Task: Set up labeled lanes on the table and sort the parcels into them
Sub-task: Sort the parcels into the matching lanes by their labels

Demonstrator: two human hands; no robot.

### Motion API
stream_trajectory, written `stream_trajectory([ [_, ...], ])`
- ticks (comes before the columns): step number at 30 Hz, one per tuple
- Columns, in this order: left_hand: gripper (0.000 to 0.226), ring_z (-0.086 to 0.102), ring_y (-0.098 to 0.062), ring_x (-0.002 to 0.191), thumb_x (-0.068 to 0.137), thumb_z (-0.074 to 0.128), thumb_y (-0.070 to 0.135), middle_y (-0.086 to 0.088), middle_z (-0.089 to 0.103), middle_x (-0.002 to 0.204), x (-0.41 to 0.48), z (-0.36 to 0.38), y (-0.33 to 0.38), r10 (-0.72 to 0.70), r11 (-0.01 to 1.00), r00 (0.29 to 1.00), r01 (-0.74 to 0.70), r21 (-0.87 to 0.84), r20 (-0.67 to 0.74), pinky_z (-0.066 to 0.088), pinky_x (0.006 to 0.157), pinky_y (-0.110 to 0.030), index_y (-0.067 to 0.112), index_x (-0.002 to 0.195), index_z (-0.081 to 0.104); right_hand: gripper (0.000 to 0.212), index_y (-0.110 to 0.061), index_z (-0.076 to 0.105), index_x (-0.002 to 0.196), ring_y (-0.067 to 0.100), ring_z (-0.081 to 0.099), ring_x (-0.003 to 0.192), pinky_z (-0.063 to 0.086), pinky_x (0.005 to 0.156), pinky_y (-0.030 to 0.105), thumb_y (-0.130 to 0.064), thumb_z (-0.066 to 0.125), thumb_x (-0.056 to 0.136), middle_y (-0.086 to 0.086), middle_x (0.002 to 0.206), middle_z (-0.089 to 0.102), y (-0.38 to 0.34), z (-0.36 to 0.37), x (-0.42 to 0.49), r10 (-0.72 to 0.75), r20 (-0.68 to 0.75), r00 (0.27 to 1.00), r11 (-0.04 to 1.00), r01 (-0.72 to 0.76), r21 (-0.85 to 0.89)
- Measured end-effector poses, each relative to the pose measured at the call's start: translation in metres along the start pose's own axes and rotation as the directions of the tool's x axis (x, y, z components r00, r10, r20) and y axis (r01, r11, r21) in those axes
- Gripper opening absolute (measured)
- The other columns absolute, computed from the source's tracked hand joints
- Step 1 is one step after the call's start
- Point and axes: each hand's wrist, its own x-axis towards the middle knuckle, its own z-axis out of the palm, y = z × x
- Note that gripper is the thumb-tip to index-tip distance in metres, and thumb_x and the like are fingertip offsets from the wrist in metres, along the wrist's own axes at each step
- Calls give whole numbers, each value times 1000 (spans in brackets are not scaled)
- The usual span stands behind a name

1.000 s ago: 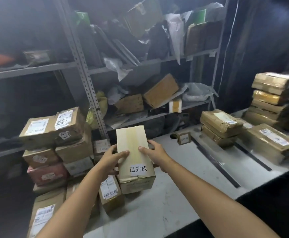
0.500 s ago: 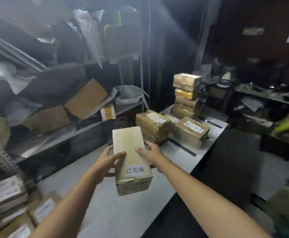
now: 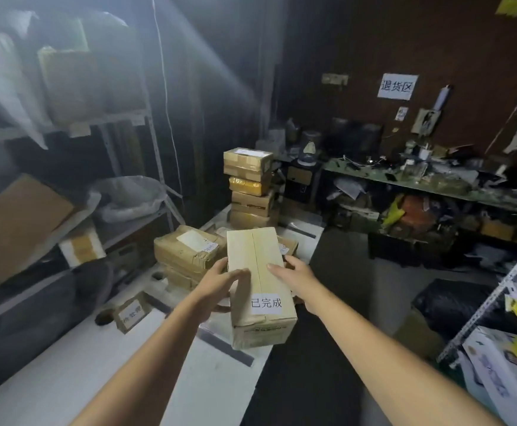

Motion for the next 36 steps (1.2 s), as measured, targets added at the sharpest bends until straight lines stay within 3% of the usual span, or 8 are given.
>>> stream_trajectory([
  [6, 54, 57, -28, 116, 93, 65, 37, -1, 54, 134, 69, 66, 30, -14, 1000, 1000, 14, 2, -3, 54, 91, -54, 34, 141, 39, 43, -20, 51, 133, 7, 65, 81, 50, 56, 21, -29, 69, 94, -11, 96, 61, 9, -72, 70, -5, -24, 1000, 1000, 6, 5],
  [11, 61, 64, -31, 107, 89, 70, 41, -5, 59, 129, 134, 107, 59, -54, 998, 995, 52, -37, -83, 61, 76, -49, 38, 142, 40, 24, -22, 65, 112, 17, 71, 92, 57, 75, 31, -33, 72, 92, 1, 109, 72, 7, -120, 160, -16, 38, 999, 1000, 16, -14],
  [16, 53, 58, -28, 102, 92, 68, 37, -4, 54, 132, 189, 118, 87, -94, 993, 973, 77, -88, -209, 59, 73, -47, 34, 139, 44, 74, -18, 48, 145, 21, 69, 104, 59, 85, 38, -45, 76, 83, 3, 127, 65, -12, -136, 238, -17, 160, 987, 999, 22, -26],
  [19, 50, 55, -20, 84, 93, 67, 32, -3, 52, 129, 217, 109, 101, -128, 987, 947, 91, -136, -294, 55, 74, -45, 33, 138, 44, 72, -19, 44, 149, 21, 66, 107, 58, 76, 32, -40, 75, 87, 4, 132, 62, -31, -129, 274, -34, 221, 975, 999, 41, -28],
  [23, 55, 60, -29, 104, 92, 68, 34, -5, 52, 139, 256, 86, 115, -145, 985, 916, 97, -145, -375, 55, 84, -49, 34, 141, 44, 68, -18, 39, 151, 18, 63, 100, 52, 63, 24, -32, 71, 92, 6, 134, 58, -54, -110, 325, -64, 282, 957, 996, 78, -37],
  [27, 37, 61, -27, 108, 96, 63, 29, -5, 58, 131, 298, 55, 119, -94, 994, 903, 61, -91, -420, 58, 86, -48, 30, 130, 48, 72, -21, 38, 152, 21, 64, 111, 58, 82, 35, -36, 73, 90, 6, 139, 57, -68, -80, 381, -75, 326, 942, 990, 111, -92],
  [31, 47, 64, -29, 105, 93, 66, 37, -2, 61, 125, 346, 13, 116, -136, 984, 887, 69, -163, -442, 59, 84, -51, 33, 135, 45, 74, -26, 39, 151, 21, 64, 110, 58, 90, 42, -42, 73, 88, 4, 139, 56, -84, -42, 441, -63, 374, 925, 980, 128, -153],
  [36, 52, 65, -36, 108, 91, 65, 39, -3, 64, 121, 393, -27, 117, -176, 975, 853, 84, -205, -491, 56, 89, -57, 32, 139, 45, 71, -23, 37, 152, 15, 65, 99, 55, 69, 27, -37, 72, 91, 4, 137, 58, -101, -2, 502, -49, 456, 888, 975, 142, -170],
])
